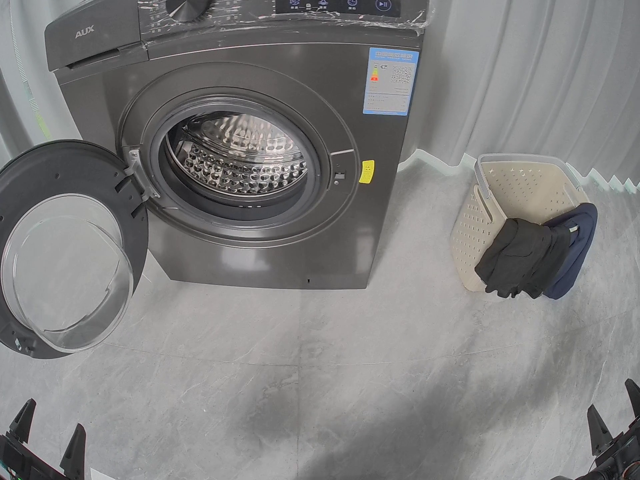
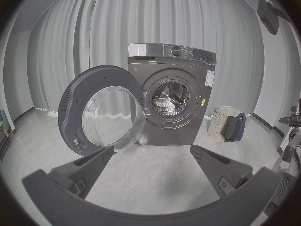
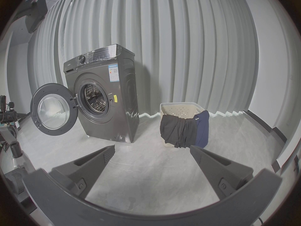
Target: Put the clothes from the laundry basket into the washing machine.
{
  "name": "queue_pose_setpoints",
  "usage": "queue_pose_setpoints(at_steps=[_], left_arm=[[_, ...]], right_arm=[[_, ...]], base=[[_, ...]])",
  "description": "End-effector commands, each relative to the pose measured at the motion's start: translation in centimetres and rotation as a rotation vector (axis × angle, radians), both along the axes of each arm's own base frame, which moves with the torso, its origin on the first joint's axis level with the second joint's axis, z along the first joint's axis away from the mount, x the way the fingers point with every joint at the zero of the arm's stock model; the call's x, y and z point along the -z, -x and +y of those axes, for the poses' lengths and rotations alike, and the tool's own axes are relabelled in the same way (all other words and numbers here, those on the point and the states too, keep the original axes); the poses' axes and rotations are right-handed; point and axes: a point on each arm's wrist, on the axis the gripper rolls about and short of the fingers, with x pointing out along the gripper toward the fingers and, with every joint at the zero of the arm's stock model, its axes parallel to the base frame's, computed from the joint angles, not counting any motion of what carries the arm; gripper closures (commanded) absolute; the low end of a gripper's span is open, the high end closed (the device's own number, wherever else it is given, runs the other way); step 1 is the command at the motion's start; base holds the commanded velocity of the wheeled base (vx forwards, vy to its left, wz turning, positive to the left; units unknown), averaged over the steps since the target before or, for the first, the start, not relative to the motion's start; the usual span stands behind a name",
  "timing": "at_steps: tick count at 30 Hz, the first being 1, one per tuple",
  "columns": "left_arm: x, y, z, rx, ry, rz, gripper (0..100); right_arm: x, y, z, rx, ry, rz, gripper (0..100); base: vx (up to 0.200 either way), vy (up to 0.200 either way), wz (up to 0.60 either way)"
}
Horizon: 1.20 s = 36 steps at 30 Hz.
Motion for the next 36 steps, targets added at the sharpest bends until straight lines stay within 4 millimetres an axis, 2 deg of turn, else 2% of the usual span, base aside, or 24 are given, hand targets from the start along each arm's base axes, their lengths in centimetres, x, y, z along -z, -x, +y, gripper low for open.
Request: queue_pose_setpoints(at_steps=[1, 5, 14, 29, 36], left_arm=[[0.44, 0.02, 0.0, 0.0, 0.0, -0.001, 0], [0.45, 0.03, 0.0, 0.0, 0.002, -0.003, 0], [0.45, 0.03, 0.0, -0.002, 0.007, -0.003, 0], [0.46, 0.02, 0.01, 0.0, 0.011, 0.0, 0], [0.46, 0.02, 0.01, -0.003, 0.011, 0.0, 0]], right_arm=[[0.31, 0.01, 0.0, -0.001, 0.0, -0.001, 0], [0.31, 0.01, 0.0, -0.001, 0.0, -0.001, 0], [0.31, 0.01, 0.0, -0.001, 0.002, -0.001, 0], [0.31, 0.01, 0.0, -0.001, 0.002, -0.001, 0], [0.31, 0.01, 0.0, -0.001, 0.002, -0.001, 0]], base=[[0.0, -0.2, 0.0], [0.0, -0.2, 0.0], [0.0, 0.0, 0.0], [0.2, 0.0, 0.0], [0.0, -0.029, 0.0]])
